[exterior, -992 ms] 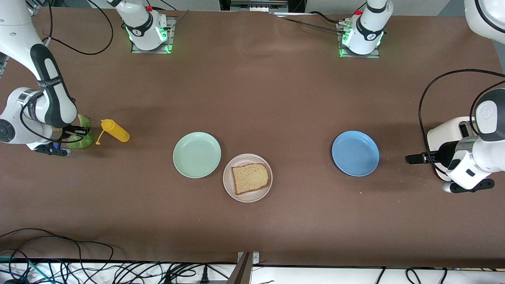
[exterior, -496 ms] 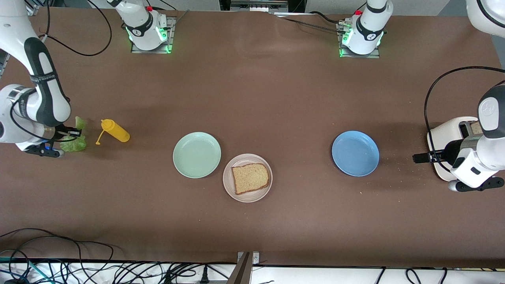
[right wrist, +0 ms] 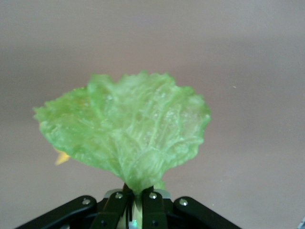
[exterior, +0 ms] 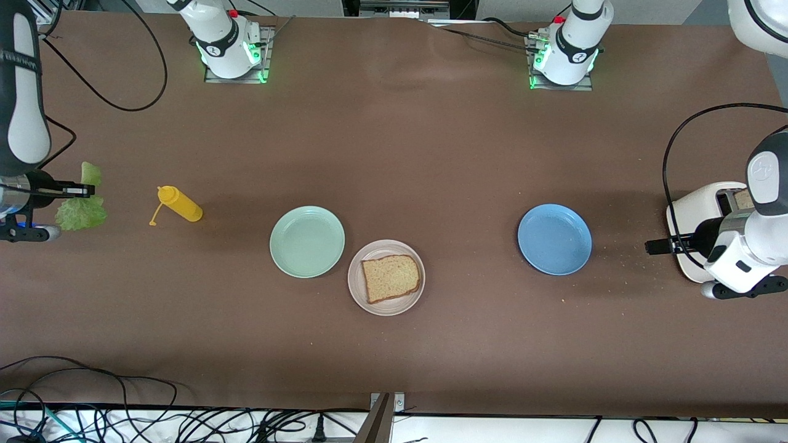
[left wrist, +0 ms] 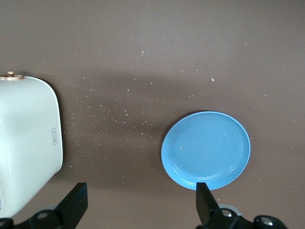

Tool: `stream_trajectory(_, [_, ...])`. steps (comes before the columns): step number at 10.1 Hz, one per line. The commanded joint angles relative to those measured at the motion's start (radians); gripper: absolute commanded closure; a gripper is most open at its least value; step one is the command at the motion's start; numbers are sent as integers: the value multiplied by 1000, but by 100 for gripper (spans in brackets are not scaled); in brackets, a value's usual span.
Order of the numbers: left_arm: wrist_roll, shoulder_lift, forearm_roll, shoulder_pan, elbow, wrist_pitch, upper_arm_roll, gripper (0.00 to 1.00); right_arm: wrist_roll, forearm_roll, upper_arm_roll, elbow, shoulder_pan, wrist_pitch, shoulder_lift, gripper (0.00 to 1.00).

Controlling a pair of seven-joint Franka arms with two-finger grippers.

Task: Make sandwich on beige plate with both arms
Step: 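Grasp the green lettuce leaf by its stem with the right gripper, then carry the lettuce over the bread on the beige plate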

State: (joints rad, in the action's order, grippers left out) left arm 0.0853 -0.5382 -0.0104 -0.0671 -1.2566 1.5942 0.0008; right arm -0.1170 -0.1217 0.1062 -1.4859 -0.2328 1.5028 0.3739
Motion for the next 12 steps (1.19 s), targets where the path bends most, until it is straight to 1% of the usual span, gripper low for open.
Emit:
stream_trajectory(1, [4, 29, 35, 10, -10, -5, -10, 0, -1, -1, 166, 122, -2, -67, 34, 100])
stream_trajectory(2, [5, 34, 35, 16, -13, -8, -15, 0, 20, 0, 244, 133, 9, -56, 40, 100])
stream_trajectory(3, [-2, 40, 35, 17, -18, -8, -25, 0, 63, -1, 320, 134, 42, -8, 46, 100])
stream_trajectory(4, [-45, 40, 35, 17, -17, -8, -36, 0, 75, -4, 340, 133, 112, 50, 60, 100])
stream_trajectory(5, [-91, 40, 35, 17, -21, -8, -36, 0, 79, -16, 334, 133, 215, 109, 80, 100])
stream_trajectory(6, [-105, 40, 35, 17, -20, -8, -36, 0, 79, -41, 334, 130, 280, 197, 114, 100])
stream_trajectory(8, [-107, 40, 36, 17, -18, -8, -36, 0, 77, -107, 333, 131, 395, 372, 210, 100])
stream_trajectory(9, [-105, 40, 36, 18, -17, -8, -35, 0, 76, -166, 333, 133, 441, 435, 259, 100])
stream_trajectory(12, [-105, 38, 49, 18, -21, -8, -35, 0, 65, -339, 333, 133, 527, 635, 384, 100])
